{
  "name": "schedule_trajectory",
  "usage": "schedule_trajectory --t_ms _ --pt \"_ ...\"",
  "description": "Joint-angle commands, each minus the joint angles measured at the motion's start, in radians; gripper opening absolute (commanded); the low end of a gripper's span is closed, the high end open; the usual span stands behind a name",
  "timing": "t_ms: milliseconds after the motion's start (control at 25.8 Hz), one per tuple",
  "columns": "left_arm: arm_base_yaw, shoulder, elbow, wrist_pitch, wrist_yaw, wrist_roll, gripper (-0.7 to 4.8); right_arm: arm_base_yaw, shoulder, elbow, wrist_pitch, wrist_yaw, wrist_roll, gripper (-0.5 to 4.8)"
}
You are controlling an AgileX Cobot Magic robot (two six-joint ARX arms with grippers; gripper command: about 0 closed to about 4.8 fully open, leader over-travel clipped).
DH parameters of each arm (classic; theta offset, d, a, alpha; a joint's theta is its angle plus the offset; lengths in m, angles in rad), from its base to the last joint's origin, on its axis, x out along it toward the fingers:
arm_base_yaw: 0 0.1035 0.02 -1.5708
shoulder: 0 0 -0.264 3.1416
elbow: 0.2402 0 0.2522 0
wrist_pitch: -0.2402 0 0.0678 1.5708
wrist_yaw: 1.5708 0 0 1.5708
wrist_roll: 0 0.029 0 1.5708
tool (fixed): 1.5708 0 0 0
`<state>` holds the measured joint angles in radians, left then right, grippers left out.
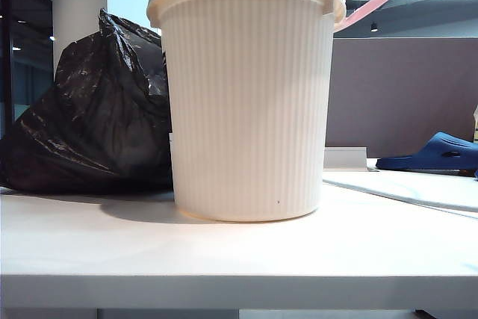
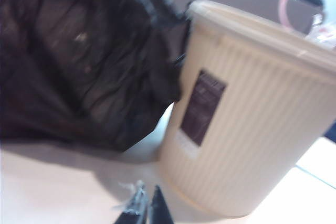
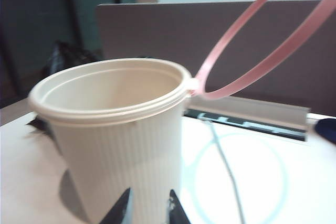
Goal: Open the ring lid of the trash can, pull out the black garbage bag inside, and place it on the table.
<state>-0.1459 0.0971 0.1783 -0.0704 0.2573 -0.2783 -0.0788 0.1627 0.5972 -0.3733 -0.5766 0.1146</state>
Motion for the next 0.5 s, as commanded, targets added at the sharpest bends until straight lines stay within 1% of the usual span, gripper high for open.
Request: schedule_trajectory --t_ms 39,194,505 --pt "0.000 0.000 -0.031 0.055 -0.018 0.009 0.17 0.000 -0.039 -0.031 0.023 -0.003 0.039 0.85" --pt "0.000 0.000 -0.075 0.098 -0.018 0.010 0.17 0.000 -0.079 -0.085 0.042 0.013 0.069 0.85" --pt "0.000 -0.001 -0.153 0.166 -0.036 0.016 0.17 0.000 -0.160 -0.187 0.051 0.161 0.111 0.84"
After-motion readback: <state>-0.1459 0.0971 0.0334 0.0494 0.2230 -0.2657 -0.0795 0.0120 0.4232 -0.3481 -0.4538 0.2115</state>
